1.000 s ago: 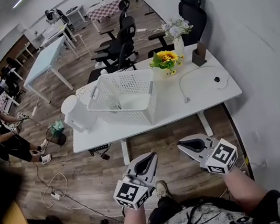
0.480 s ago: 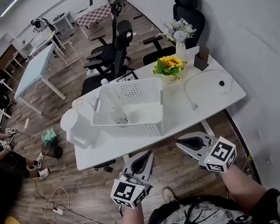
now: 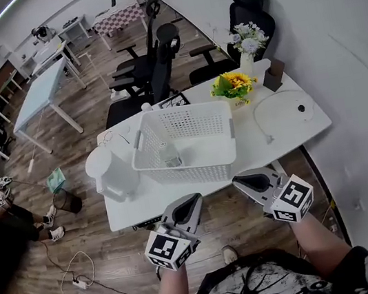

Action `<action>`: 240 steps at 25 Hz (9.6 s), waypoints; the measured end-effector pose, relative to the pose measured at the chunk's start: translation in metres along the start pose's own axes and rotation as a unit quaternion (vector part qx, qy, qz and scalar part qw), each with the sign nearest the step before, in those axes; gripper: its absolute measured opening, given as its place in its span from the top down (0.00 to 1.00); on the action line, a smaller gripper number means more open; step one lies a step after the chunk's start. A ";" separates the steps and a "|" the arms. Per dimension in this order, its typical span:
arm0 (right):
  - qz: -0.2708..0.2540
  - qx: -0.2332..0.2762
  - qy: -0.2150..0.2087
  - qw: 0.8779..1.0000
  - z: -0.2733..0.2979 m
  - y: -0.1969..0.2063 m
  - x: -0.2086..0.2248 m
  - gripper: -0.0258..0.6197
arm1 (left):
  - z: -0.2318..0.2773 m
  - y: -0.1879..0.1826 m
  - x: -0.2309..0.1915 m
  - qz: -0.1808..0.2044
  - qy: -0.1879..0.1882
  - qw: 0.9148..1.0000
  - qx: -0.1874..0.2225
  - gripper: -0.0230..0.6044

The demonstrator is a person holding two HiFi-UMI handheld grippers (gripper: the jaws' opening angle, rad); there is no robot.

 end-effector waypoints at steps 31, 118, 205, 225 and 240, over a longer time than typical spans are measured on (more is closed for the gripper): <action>-0.043 0.013 -0.002 0.999 0.092 -0.045 0.021 0.92 | -0.011 0.001 -0.103 -0.004 0.000 0.999 0.034 0.95; -0.108 -0.222 -0.246 0.937 0.315 0.004 0.110 0.72 | 0.007 0.020 -0.184 -0.080 -0.166 0.981 0.064 0.95; -0.009 -0.017 0.167 0.986 -0.172 -0.060 0.260 0.73 | 0.267 -0.052 0.090 0.014 0.162 0.986 0.027 0.95; 0.035 -0.047 0.156 0.986 -0.174 0.048 0.341 0.73 | 0.360 0.000 0.085 -0.035 0.148 0.988 -0.033 0.95; 0.030 -0.062 0.140 0.988 -0.156 0.085 0.362 0.73 | 0.384 0.023 0.068 -0.056 0.141 0.986 -0.062 0.95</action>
Point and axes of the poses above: the fingertips, and each gripper's own axes: z forward along the fingers, x to its right, y out of its underside, the point moved 9 cm from there along -z, backward along the fingers, and after that the axes turned 2 degrees about -z, right-handed, at the moved point
